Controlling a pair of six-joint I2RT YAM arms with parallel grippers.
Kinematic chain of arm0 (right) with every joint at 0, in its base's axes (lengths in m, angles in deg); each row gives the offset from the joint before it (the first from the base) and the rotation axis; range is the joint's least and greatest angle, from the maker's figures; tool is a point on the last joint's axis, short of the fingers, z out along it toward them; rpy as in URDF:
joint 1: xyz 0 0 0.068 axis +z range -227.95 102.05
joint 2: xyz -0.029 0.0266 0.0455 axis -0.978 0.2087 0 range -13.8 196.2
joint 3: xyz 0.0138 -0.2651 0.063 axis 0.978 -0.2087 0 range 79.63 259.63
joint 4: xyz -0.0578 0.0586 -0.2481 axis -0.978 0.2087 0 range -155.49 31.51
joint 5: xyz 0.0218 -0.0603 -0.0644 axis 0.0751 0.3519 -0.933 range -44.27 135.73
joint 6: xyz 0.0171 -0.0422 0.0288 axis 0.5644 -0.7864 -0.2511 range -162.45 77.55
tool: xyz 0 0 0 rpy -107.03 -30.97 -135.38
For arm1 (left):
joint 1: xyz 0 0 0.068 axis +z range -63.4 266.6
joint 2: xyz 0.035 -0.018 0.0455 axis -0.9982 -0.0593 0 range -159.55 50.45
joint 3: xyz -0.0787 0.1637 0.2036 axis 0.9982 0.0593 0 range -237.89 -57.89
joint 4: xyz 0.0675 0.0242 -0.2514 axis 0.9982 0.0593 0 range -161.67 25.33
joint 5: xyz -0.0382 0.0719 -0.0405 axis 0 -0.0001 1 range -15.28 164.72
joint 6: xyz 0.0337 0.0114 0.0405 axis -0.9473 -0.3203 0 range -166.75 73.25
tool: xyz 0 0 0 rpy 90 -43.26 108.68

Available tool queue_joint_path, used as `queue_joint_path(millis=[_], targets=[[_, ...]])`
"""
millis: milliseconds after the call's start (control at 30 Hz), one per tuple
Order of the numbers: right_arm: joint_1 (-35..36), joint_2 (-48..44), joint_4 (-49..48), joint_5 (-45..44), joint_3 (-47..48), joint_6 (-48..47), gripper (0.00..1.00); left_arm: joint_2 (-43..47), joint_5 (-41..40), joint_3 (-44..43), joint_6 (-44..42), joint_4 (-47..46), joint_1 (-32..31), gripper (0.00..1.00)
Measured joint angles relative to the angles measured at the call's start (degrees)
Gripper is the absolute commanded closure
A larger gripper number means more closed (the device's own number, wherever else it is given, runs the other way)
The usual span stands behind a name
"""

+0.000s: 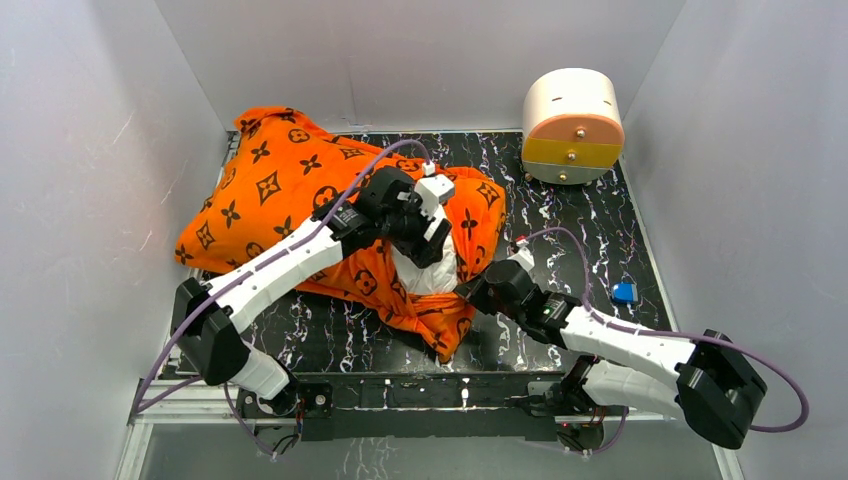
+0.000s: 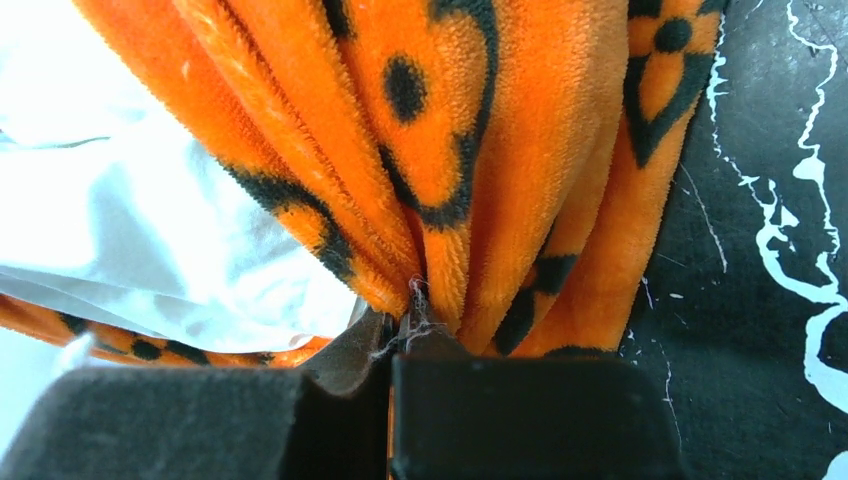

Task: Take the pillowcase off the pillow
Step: Remove the pillow from the pillowcase.

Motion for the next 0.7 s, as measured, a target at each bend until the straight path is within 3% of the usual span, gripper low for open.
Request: queue_joint_path(millis=[267,433,567,667,700], targets=[[-2.73,-0.46,-5.27,4.57,-3.45,1.09,1.00,-2.82,-10.08,2.82,-3.37,0.76,-5.55,0.17],[-3.21,-0.66,-8.48,5.97,-5.95,2.45,1.00,-6.84,-15.52,2.84,-4.59,0.24,-7.67,0.20],[-3.41,-2.01,-9.35,6.25,-7.26,3.23,1.00,-11.43,-20.94,2.43,-4.20,-1.07,-8.31,0.48],[-3.65,-3.06,-9.11,6.27,-7.54,3.26,1.00,-13.68,-23.19,1.62,-2.99,-1.60,-8.50,1.00],[-3.74,-3.37,-9.03,6.27,-7.61,3.26,1.00,-13.92,-23.47,1.60,-2.60,-1.75,-8.50,1.00]])
